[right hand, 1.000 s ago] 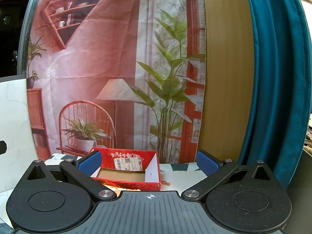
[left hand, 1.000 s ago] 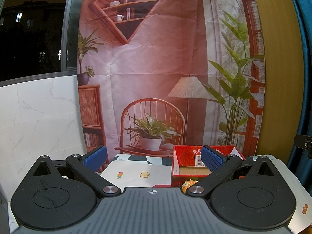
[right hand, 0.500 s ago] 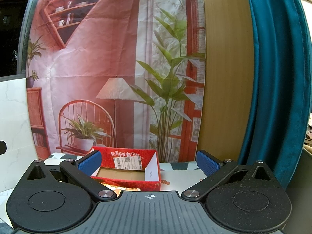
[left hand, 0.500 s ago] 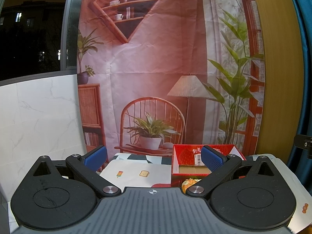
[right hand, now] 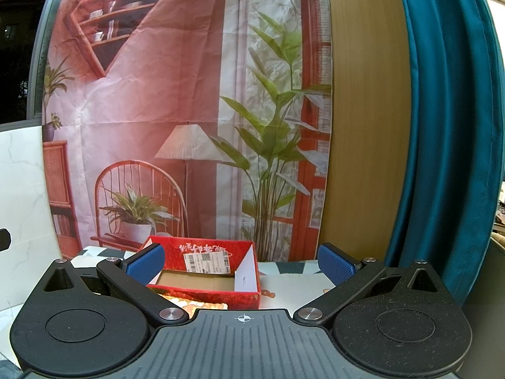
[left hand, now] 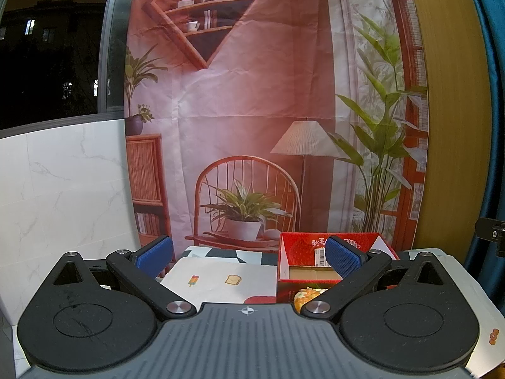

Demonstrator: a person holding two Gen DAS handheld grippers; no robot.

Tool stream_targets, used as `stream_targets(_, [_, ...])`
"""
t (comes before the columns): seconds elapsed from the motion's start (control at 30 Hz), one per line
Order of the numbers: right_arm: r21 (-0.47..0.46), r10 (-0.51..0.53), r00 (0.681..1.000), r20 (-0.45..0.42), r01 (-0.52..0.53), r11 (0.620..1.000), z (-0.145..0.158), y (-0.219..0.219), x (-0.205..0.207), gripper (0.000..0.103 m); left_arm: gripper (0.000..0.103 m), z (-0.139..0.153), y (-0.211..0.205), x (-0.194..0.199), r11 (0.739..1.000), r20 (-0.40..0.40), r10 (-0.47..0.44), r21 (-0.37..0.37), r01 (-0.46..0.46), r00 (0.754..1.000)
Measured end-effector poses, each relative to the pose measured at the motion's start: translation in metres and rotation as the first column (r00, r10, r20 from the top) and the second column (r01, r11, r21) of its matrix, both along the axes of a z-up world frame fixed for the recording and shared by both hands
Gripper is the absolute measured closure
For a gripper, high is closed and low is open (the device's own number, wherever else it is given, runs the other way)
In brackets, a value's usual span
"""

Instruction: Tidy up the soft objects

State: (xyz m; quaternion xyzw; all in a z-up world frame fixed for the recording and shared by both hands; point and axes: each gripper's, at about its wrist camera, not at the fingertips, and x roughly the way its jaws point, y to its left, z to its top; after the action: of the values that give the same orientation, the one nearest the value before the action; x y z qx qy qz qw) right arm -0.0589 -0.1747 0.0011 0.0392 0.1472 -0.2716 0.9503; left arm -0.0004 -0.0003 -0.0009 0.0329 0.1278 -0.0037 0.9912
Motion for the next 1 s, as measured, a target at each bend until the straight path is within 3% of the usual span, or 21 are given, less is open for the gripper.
stream_targets(0.5, [0.015,0.003,1.0,-0.012,-0.003,1.0,-0.006,-0.002,0.004,0.0,0.0,-0.015,0.003,0.013,1.0,-0.033,-0.009,-0.019,0.008,0.999])
stream_targets(0.57, [0.024,0.007,1.0,-0.014,-0.007,1.0,-0.013,-0.006,0.006,0.0,0.0,-0.02,0.003,0.02,1.0,-0.062,-0.008,-0.02,0.007,0.998])
stream_targets(0.6, [0.038,0.012,1.0,-0.011,-0.012,0.999,-0.016,-0.008,0.007,0.0,0.0,-0.02,0.004,0.021,0.998,-0.119,-0.013,-0.06,0.006,0.993])
stream_targets(0.73, [0.093,0.047,0.999,-0.001,-0.047,0.995,-0.032,-0.02,0.022,0.0,0.0,-0.037,0.006,0.039,0.999,-0.171,-0.012,-0.05,0.004,0.985])
stream_targets(0.77, [0.104,0.054,0.999,-0.003,-0.053,0.993,-0.038,-0.024,0.026,0.0,0.0,-0.041,0.008,0.044,0.999,-0.165,-0.01,-0.036,0.004,0.986])
stream_targets(0.83, [0.118,0.074,0.997,-0.014,-0.072,0.99,-0.051,-0.03,0.035,0.0,0.0,-0.05,0.011,0.053,0.997,-0.206,-0.015,-0.076,-0.001,0.978])
stream_targets(0.87, [0.12,0.086,0.996,-0.024,-0.083,0.989,-0.057,-0.031,0.04,0.0,0.0,-0.055,0.013,0.06,0.998,-0.168,-0.01,-0.066,-0.001,0.986])
stream_targets(1.0, [0.111,0.089,0.994,-0.063,-0.082,0.99,-0.08,-0.033,0.059,0.0,0.0,-0.074,0.016,0.077,0.999,-0.217,0.003,-0.042,-0.012,0.976])
